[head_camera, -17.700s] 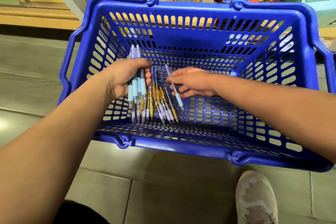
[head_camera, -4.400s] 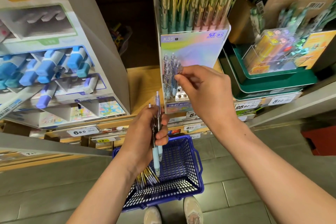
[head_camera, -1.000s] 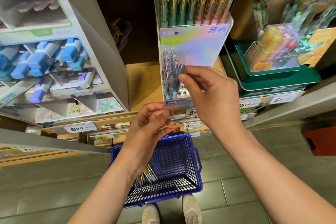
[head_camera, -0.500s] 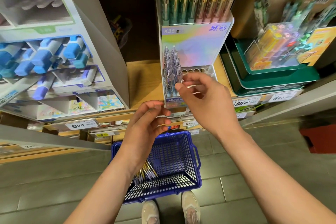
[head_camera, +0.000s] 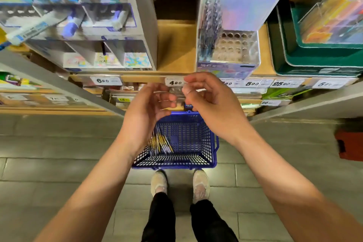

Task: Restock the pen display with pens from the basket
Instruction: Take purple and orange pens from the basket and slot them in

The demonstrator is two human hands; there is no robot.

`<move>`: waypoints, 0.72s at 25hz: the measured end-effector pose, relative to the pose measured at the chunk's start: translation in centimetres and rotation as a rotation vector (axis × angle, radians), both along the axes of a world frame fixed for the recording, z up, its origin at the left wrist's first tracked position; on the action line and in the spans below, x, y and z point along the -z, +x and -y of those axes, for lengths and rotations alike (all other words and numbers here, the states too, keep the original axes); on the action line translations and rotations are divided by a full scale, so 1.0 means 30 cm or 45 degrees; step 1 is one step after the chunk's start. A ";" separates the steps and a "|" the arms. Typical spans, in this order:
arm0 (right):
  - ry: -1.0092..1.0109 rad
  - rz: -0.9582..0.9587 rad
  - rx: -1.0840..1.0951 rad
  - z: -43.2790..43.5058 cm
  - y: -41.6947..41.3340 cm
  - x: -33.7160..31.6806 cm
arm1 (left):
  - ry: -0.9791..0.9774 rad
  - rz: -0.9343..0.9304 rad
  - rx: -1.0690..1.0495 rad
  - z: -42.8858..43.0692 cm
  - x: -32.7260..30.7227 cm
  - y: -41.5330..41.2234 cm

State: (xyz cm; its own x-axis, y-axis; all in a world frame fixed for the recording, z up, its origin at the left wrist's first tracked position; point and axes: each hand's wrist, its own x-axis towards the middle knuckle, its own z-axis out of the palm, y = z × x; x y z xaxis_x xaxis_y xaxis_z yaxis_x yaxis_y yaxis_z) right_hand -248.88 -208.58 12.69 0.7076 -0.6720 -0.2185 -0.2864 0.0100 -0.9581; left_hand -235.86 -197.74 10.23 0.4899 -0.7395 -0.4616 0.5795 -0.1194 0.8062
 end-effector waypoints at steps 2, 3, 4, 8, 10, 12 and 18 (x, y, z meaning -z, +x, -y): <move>0.021 -0.047 -0.066 -0.047 0.014 0.053 | 0.058 -0.013 -0.098 -0.091 0.055 0.006; 0.024 -0.064 -0.092 -0.070 0.019 0.084 | 0.084 -0.021 -0.135 -0.136 0.086 0.006; 0.025 -0.079 -0.127 -0.094 0.023 0.118 | 0.108 -0.031 -0.171 -0.179 0.122 0.006; 0.044 -0.173 -0.251 -0.221 0.042 0.331 | 0.195 -0.108 -0.307 -0.354 0.330 0.014; 0.070 -0.207 -0.272 -0.288 0.049 0.493 | 0.262 -0.116 -0.321 -0.435 0.489 0.007; 0.093 -0.241 -0.267 -0.341 0.044 0.661 | 0.311 -0.104 -0.307 -0.494 0.655 -0.005; 0.068 -0.376 -0.278 -0.423 0.047 1.345 | 0.399 -0.049 -0.221 -0.599 1.309 0.019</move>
